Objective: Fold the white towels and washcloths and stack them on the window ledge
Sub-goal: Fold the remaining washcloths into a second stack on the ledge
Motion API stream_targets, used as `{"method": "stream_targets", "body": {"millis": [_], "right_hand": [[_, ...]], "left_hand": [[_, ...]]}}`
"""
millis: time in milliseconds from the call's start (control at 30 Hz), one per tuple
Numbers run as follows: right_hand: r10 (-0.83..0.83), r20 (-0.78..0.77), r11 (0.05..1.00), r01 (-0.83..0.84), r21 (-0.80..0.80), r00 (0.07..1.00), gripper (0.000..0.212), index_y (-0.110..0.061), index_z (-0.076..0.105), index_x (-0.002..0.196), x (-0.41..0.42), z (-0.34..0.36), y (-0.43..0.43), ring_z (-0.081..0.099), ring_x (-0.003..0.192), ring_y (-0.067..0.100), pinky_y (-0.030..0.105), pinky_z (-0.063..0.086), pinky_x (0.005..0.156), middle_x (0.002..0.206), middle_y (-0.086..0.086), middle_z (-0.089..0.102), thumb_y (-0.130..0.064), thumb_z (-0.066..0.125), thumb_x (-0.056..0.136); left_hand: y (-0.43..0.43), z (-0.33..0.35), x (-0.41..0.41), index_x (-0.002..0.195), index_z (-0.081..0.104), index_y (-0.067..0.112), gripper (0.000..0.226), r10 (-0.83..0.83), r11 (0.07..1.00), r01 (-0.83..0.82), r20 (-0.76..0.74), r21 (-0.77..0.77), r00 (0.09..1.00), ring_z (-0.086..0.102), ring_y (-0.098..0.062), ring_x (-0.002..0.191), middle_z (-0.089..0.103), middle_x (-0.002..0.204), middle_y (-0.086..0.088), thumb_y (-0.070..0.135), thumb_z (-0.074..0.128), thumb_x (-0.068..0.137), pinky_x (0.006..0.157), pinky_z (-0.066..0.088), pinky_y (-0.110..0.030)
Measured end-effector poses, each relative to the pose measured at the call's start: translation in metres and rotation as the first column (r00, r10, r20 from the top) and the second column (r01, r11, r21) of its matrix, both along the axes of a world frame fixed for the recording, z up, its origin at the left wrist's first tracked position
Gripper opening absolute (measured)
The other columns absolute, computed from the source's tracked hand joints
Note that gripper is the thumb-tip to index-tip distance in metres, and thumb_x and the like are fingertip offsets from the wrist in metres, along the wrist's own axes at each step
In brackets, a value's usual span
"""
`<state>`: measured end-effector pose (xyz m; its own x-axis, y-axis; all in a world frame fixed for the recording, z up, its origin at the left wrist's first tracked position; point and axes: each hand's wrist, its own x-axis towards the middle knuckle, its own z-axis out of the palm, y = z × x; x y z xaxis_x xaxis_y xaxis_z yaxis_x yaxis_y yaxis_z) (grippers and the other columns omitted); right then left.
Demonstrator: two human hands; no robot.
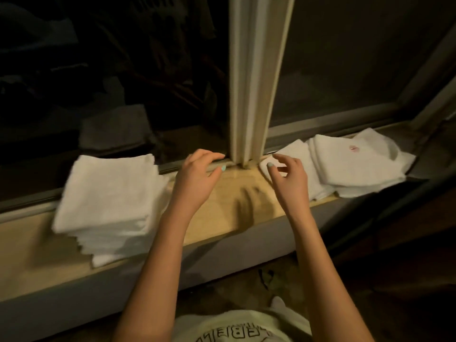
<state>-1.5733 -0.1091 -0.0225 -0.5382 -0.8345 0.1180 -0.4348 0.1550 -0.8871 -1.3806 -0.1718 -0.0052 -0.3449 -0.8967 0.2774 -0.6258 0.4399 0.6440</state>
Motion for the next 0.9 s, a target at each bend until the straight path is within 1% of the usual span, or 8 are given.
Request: {"method": "stream_targets", "body": {"millis": [167, 267, 367, 467, 533, 667, 800, 900], "right_hand": [[-0.121, -0.005, 0.992, 0.121, 0.039, 0.993, 0.036, -0.021, 0.054, 0.129, -0.093, 0.004, 0.010, 0.056, 0.110, 0.017, 0.039, 0.049, 0.097, 0.131, 0.005, 0.051, -0.026, 0.058, 0.093], [-0.148, -0.038, 0.988, 0.149, 0.035, 0.988, 0.037, -0.022, 0.052, 0.130, -0.144, 0.006, 0.015, 0.055, 0.111, 0.017, 0.040, 0.049, 0.098, 0.132, 0.003, 0.051, -0.025, 0.058, 0.093], [-0.147, -0.047, 0.986, 0.150, 0.068, 0.988, 0.037, -0.021, 0.053, 0.130, -0.183, 0.007, 0.020, 0.055, 0.112, 0.018, 0.038, 0.047, 0.100, 0.130, 0.004, 0.052, -0.024, 0.057, 0.094], [-0.158, -0.052, 0.981, 0.163, 0.103, 0.986, 0.037, -0.017, 0.052, 0.132, -0.215, 0.006, 0.022, 0.052, 0.111, 0.012, 0.025, 0.042, 0.092, 0.133, 0.005, 0.050, -0.022, 0.055, 0.095], [-0.167, -0.046, 0.979, 0.171, 0.112, 0.985, 0.037, -0.017, 0.051, 0.133, -0.231, 0.005, 0.022, 0.047, 0.107, 0.006, 0.021, 0.038, 0.087, 0.136, 0.005, 0.049, -0.021, 0.054, 0.096], [-0.146, -0.045, 0.976, 0.151, 0.155, 0.988, 0.037, -0.015, 0.053, 0.132, -0.255, -0.003, 0.023, 0.051, 0.109, 0.011, 0.026, 0.042, 0.090, 0.134, 0.008, 0.051, -0.021, 0.054, 0.095], [-0.102, -0.026, 0.969, 0.105, 0.222, 0.994, 0.040, -0.015, 0.052, 0.134, -0.270, -0.009, 0.019, 0.053, 0.118, 0.019, 0.032, 0.044, 0.098, 0.135, 0.011, 0.050, -0.021, 0.054, 0.095], [-0.073, -0.013, 0.957, 0.074, 0.280, 0.997, 0.042, -0.014, 0.049, 0.136, -0.276, -0.010, 0.014, 0.053, 0.119, 0.021, 0.027, 0.040, 0.094, 0.135, 0.010, 0.050, -0.021, 0.055, 0.095]], "left_hand": [[0.000, -0.006, -0.095, 0.111, 0.069, 0.016, 0.024, -0.038, 0.993, 0.046, -0.077, 0.107, 0.996, 0.058, -0.005, 0.086, 0.066, 0.105, 0.001, 0.013, 0.063, 0.088, 0.077, 0.044, -0.011], [0.001, -0.010, -0.147, 0.110, 0.069, 0.018, 0.023, -0.012, 0.988, 0.029, -0.111, 0.151, 0.994, 0.060, -0.008, 0.090, 0.066, 0.104, 0.004, 0.014, 0.060, 0.089, 0.080, 0.048, -0.022], [0.005, -0.015, -0.188, 0.112, 0.069, 0.020, 0.023, 0.012, 0.980, 0.011, -0.117, 0.198, 0.993, 0.060, -0.008, 0.093, 0.066, 0.107, 0.005, 0.019, 0.057, 0.092, 0.080, 0.048, -0.024], [0.006, -0.021, -0.219, 0.112, 0.069, 0.019, 0.023, 0.087, 0.972, -0.054, -0.134, 0.231, 0.987, 0.061, -0.011, 0.095, 0.069, 0.110, 0.003, 0.022, 0.057, 0.093, 0.084, 0.051, -0.029], [0.006, -0.026, -0.233, 0.113, 0.068, 0.020, 0.023, 0.130, 0.956, -0.090, -0.130, 0.278, 0.983, 0.060, -0.011, 0.093, 0.069, 0.108, 0.002, 0.024, 0.057, 0.093, 0.082, 0.049, -0.027], [0.008, -0.037, -0.256, 0.117, 0.064, 0.022, 0.025, 0.151, 0.915, -0.086, -0.136, 0.395, 0.979, 0.059, -0.017, 0.094, 0.066, 0.104, -0.003, 0.022, 0.056, 0.093, 0.078, 0.042, -0.025], [0.004, -0.041, -0.278, 0.131, 0.051, 0.021, 0.038, 0.172, 0.877, -0.093, -0.126, 0.472, 0.977, 0.060, -0.022, 0.106, 0.064, 0.118, -0.005, 0.030, 0.056, 0.094, 0.083, 0.042, -0.026], [-0.003, -0.043, -0.292, 0.139, 0.037, 0.023, 0.051, 0.171, 0.864, -0.114, -0.074, 0.491, 0.982, 0.056, -0.025, 0.112, 0.056, 0.131, -0.004, 0.039, 0.055, 0.093, 0.086, 0.044, -0.031]]}}
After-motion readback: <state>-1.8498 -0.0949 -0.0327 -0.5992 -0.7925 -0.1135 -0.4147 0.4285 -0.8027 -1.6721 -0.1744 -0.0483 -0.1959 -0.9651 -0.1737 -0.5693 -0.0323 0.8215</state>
